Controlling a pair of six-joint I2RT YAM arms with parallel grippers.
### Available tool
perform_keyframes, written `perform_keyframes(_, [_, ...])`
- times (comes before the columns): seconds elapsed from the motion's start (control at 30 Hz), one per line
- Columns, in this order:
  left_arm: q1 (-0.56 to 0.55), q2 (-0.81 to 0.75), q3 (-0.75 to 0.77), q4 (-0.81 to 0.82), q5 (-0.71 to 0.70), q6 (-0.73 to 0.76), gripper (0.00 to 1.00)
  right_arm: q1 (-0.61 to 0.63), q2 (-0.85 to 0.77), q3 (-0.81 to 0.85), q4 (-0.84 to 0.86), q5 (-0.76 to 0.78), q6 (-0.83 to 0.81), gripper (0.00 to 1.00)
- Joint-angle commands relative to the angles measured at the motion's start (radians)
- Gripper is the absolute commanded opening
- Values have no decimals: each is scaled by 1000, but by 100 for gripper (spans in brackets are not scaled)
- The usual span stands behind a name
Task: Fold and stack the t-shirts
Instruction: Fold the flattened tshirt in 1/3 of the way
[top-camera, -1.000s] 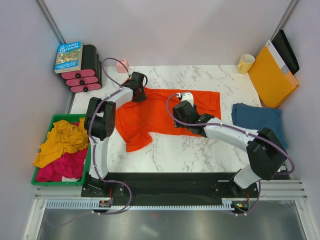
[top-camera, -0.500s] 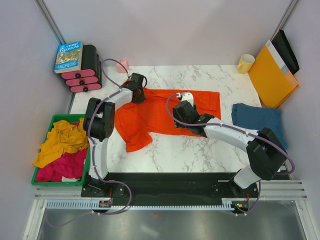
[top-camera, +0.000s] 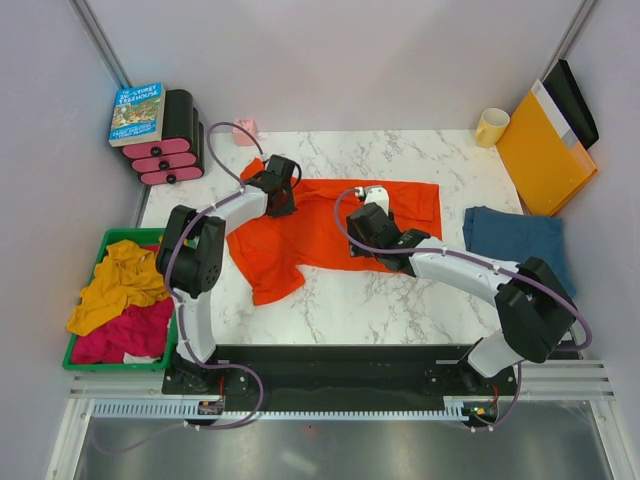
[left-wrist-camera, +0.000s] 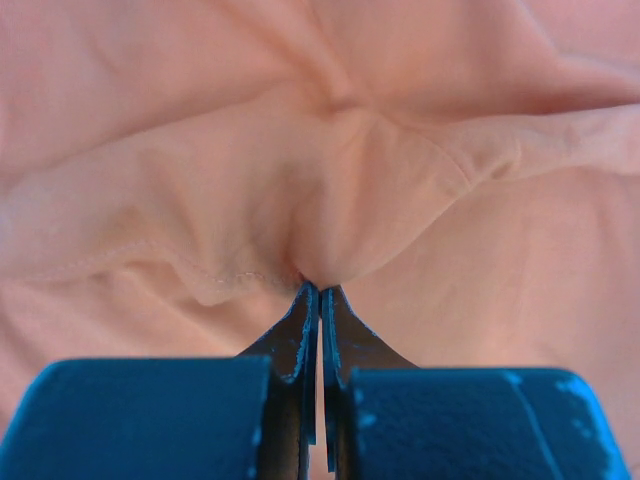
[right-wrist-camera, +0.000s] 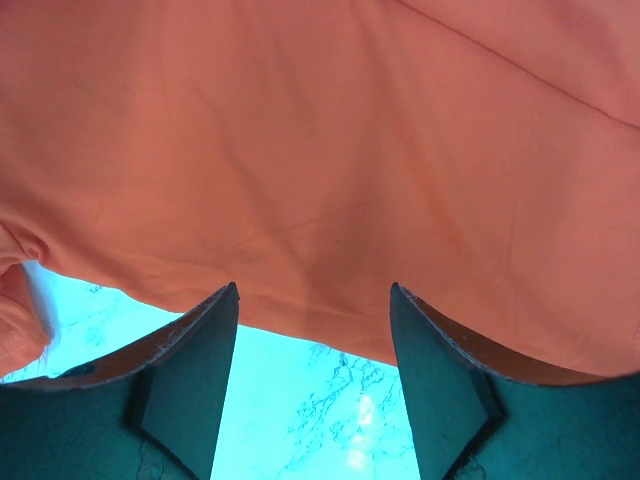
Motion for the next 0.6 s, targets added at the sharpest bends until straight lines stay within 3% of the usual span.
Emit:
perform_keyframes(0.0, [-10, -86, -48, 5, -20, -38, 2, 2, -54, -20, 38, -11, 20, 69])
perform_keyframes(0.57, [-121, -171, -212, 3, -12, -87, 2, 2, -70, -46, 60, -17, 35, 69])
